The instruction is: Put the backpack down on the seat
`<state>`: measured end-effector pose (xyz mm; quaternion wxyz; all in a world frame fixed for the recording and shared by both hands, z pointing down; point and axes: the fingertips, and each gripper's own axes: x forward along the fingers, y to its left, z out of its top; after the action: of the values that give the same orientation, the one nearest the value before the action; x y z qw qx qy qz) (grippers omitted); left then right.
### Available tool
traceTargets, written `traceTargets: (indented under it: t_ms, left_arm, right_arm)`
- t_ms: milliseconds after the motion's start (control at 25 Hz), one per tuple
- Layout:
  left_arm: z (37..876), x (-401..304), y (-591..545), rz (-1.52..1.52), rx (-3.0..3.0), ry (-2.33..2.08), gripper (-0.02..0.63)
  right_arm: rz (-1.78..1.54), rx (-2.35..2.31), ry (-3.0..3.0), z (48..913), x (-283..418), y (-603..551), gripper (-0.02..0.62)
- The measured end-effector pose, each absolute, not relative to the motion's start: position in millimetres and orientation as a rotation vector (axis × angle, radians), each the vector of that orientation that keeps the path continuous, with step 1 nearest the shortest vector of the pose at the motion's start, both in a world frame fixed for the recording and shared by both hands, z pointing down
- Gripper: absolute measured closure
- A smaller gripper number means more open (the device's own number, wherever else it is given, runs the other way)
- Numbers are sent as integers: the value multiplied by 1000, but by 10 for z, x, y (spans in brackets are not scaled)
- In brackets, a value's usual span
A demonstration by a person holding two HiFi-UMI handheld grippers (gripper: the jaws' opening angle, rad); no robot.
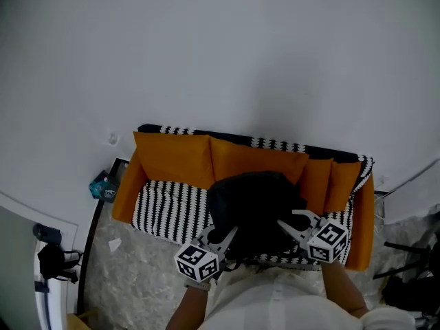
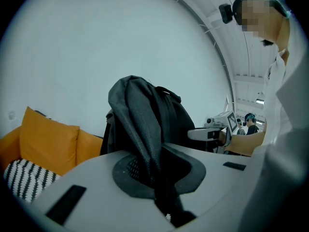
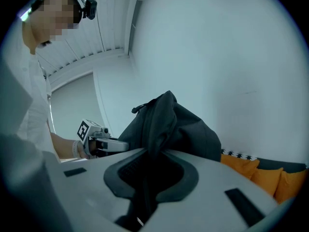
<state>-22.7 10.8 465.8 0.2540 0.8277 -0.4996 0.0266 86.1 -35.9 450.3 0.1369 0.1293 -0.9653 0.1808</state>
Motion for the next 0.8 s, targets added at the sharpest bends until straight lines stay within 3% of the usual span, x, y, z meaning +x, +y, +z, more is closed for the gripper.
traceTargets:
  t_ms: [800]
  left_arm:
    - [5595, -1114, -774, 208, 2254, -949, 555]
  right_arm:
    - [727, 702, -2547, 5491, 47, -937, 543]
